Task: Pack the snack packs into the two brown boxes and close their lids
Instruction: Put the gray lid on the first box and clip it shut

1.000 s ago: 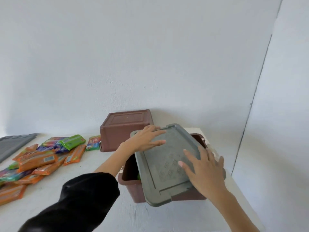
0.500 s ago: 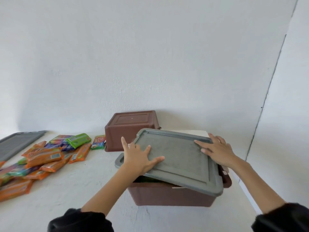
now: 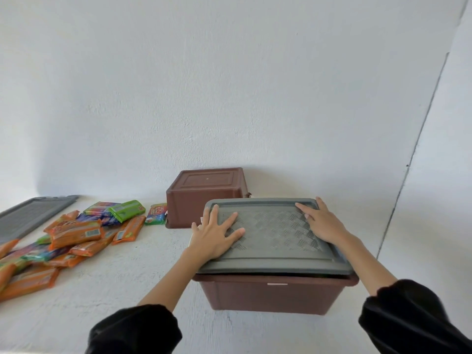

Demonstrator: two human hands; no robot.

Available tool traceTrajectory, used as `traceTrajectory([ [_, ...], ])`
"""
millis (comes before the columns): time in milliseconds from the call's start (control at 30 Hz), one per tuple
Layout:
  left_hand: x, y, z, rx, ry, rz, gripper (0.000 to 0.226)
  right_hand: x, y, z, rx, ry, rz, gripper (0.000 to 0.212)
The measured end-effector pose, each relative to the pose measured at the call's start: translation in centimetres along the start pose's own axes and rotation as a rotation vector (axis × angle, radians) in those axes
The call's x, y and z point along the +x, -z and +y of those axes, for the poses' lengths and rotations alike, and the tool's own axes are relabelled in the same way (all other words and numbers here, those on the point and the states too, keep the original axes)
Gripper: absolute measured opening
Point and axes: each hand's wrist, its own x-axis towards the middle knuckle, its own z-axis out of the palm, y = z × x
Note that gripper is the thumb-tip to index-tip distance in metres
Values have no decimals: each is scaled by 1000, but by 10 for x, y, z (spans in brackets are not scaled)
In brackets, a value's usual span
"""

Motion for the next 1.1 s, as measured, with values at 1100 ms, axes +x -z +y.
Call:
traceTrajectory([
  [1100, -17, -4, 27, 130, 210, 102, 53, -63, -12, -39, -248, -273, 85, 54],
])
